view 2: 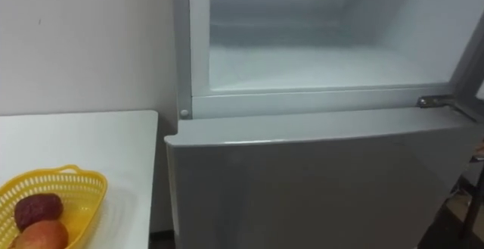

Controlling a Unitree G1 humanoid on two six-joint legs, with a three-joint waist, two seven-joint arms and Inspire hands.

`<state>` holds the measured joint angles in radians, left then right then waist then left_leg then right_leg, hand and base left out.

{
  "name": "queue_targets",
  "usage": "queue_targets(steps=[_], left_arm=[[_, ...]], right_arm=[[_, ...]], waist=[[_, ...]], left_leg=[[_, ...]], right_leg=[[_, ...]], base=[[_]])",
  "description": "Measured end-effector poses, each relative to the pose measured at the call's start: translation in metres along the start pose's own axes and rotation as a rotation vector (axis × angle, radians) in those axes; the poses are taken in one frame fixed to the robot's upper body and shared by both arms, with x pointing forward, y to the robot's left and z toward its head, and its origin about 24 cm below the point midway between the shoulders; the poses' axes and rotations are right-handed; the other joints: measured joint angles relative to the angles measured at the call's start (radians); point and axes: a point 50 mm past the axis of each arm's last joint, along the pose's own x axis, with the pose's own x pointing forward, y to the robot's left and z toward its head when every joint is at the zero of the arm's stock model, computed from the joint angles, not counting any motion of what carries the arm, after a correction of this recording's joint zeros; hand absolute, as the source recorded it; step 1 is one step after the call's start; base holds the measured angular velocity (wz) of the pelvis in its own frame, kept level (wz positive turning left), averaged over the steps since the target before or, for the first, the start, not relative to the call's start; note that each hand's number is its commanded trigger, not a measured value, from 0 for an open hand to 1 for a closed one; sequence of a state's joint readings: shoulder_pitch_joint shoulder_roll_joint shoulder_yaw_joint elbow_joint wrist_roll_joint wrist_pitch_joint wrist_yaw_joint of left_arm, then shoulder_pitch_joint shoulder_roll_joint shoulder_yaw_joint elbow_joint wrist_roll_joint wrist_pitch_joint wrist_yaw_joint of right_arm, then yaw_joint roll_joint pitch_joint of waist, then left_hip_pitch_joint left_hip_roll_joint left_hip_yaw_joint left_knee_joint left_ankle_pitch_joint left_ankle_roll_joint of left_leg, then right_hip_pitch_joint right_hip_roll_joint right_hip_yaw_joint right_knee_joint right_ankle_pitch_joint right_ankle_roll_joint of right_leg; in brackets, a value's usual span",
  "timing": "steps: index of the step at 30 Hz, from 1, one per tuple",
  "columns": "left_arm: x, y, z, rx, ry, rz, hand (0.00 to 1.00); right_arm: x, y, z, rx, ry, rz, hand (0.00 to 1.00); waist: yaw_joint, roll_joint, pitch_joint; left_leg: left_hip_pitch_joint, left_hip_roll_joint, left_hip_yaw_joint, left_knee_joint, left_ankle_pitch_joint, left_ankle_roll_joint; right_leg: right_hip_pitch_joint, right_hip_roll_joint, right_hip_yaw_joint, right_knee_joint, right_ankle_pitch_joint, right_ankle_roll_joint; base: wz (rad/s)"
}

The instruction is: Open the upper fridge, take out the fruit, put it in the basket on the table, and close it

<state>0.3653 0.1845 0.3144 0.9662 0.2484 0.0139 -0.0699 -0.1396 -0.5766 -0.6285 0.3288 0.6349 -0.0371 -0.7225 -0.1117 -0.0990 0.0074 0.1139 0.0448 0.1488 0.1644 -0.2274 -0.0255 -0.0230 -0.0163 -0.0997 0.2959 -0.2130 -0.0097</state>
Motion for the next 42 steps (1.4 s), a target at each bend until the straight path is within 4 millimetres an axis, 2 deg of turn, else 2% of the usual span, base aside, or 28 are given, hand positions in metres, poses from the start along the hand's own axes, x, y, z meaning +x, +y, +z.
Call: queue_targets(steps=[3,8,13,16,18,19,20,21,22,23,24,28,29,33,37,42], left_arm=[[0.001,-0.001,0.003,-0.004,-0.012,-0.003,0.0],[0.001,-0.005,0.005,-0.022,-0.036,-0.014,0.0],[0.001,-0.01,-0.001,-0.026,-0.025,-0.027,0.0],[0.001,-0.01,-0.002,-0.027,-0.025,-0.027,0.0],[0.002,-0.007,0.002,-0.02,-0.04,-0.009,0.0],[0.002,-0.005,0.003,-0.015,-0.045,-0.004,0.0],[0.002,-0.002,0.006,0.006,-0.055,-0.001,0.0],[0.003,0.003,0.01,0.02,-0.067,0.01,0.0],[0.003,0.006,0.012,0.035,-0.07,0.016,0.0],[0.004,0.011,0.014,0.065,-0.075,0.026,0.0],[0.004,0.012,0.015,0.094,-0.074,0.03,0.0],[0.005,0.006,0.018,0.139,-0.079,0.024,0.0],[0.005,0.005,0.017,0.149,-0.074,0.021,0.0],[0.005,-0.003,0.013,0.181,-0.052,-0.003,0.0],[0.006,-0.007,0.017,0.195,-0.062,-0.011,0.0],[0.006,-0.006,0.02,0.203,-0.067,-0.011,0.0]], right_arm=[[-0.021,0.025,-0.003,-0.171,-0.087,0.108,0.0],[-0.043,0.04,-0.003,-0.302,-0.185,0.197,0.0],[-0.062,0.046,0.0,-0.398,-0.32,0.288,0.0],[-0.069,0.052,0.012,-0.376,-0.367,0.34,0.0],[-0.079,0.061,0.052,-0.246,-0.51,0.364,0.0],[-0.083,0.065,0.063,-0.2,-0.559,0.372,0.0],[-0.09,0.071,0.087,-0.109,-0.663,0.387,0.0],[-0.095,0.072,0.106,-0.048,-0.774,0.387,0.0],[-0.097,0.071,0.113,-0.038,-0.824,0.384,0.0],[-0.098,0.068,0.12,-0.033,-0.899,0.369,0.0],[-0.102,0.067,0.124,-0.017,-0.947,0.371,0.0],[-0.113,0.066,0.131,0.037,-1.024,0.421,0.0],[-0.114,0.067,0.131,0.04,-1.031,0.437,0.0],[-0.115,0.068,0.131,0.039,-1.029,0.458,0.0],[-0.116,0.07,0.13,0.027,-1.028,0.495,0.0],[-0.113,0.071,0.127,0.018,-0.999,0.519,0.0]], waist=[[-0.02,0.0,0.0],[-0.02,0.0,0.0001],[-0.018,0.0,0.0002],[-0.021,-0.004,0.0022],[-0.019,-0.026,0.0123],[-0.019,-0.034,0.0134],[-0.018,-0.052,0.0135],[-0.012,-0.058,0.0082],[-0.004,-0.062,0.0098],[0.009,-0.076,0.0054],[0.016,-0.081,0.0013],[0.043,-0.071,-0.0013],[0.049,-0.067,0.0005],[0.064,-0.041,-0.0021],[0.065,-0.024,0.005],[0.078,-0.016,-0.002]], left_leg=[[0.002,0.0,0.002,0.001,0.004,0.0],[0.001,-0.003,0.002,0.002,0.004,0.0],[0.001,-0.004,0.001,0.003,0.005,0.0],[0.001,-0.004,0.003,0.002,0.006,-0.001],[0.003,-0.001,0.002,0.004,0.01,-0.004],[0.003,0.001,0.002,0.004,0.011,-0.006],[0.003,0.007,0.001,0.005,0.012,-0.008],[0.003,0.015,-0.002,0.007,0.013,-0.009],[0.003,0.018,-0.003,0.008,0.013,-0.01],[0.003,0.023,-0.012,0.01,0.013,-0.011],[0.003,0.026,-0.014,0.01,0.011,-0.014],[0.0,0.026,-0.015,0.003,0.006,-0.013],[0.0,0.026,-0.016,0.002,0.006,-0.013],[0.002,0.029,-0.022,-0.001,0.005,-0.013],[0.002,0.029,-0.023,-0.002,0.005,-0.013],[0.004,0.027,-0.023,0.001,0.005,-0.014]], right_leg=[[-0.005,-0.001,0.0,0.015,-0.002,-0.003],[-0.014,-0.004,0.002,0.019,-0.004,-0.001],[-0.015,-0.005,0.001,0.021,-0.004,-0.001],[-0.02,-0.002,0.009,0.033,-0.005,-0.003],[-0.02,0.0,0.01,0.031,-0.009,-0.008],[-0.019,0.002,0.01,0.029,-0.009,-0.009],[-0.012,0.008,0.008,0.014,-0.006,-0.014],[0.003,0.016,0.002,-0.016,0.004,-0.016],[0.013,0.019,-0.003,-0.031,0.011,-0.017],[0.033,0.025,-0.014,-0.061,0.022,-0.019],[0.049,0.027,-0.023,-0.085,0.033,-0.018],[0.066,0.028,-0.031,-0.109,0.05,-0.011],[0.067,0.028,-0.033,-0.109,0.052,-0.011],[0.074,0.028,-0.043,-0.109,0.052,-0.011],[0.074,0.028,-0.043,-0.11,0.052,-0.011],[0.074,0.027,-0.042,-0.11,0.05,-0.012]], base=[[-0.01],[0.0],[0.0],[-0.09],[-0.02],[0.05],[0.15],[0.19],[0.24],[0.22],[0.21],[0.1],[0.0],[0.04],[0.0],[0.0]])
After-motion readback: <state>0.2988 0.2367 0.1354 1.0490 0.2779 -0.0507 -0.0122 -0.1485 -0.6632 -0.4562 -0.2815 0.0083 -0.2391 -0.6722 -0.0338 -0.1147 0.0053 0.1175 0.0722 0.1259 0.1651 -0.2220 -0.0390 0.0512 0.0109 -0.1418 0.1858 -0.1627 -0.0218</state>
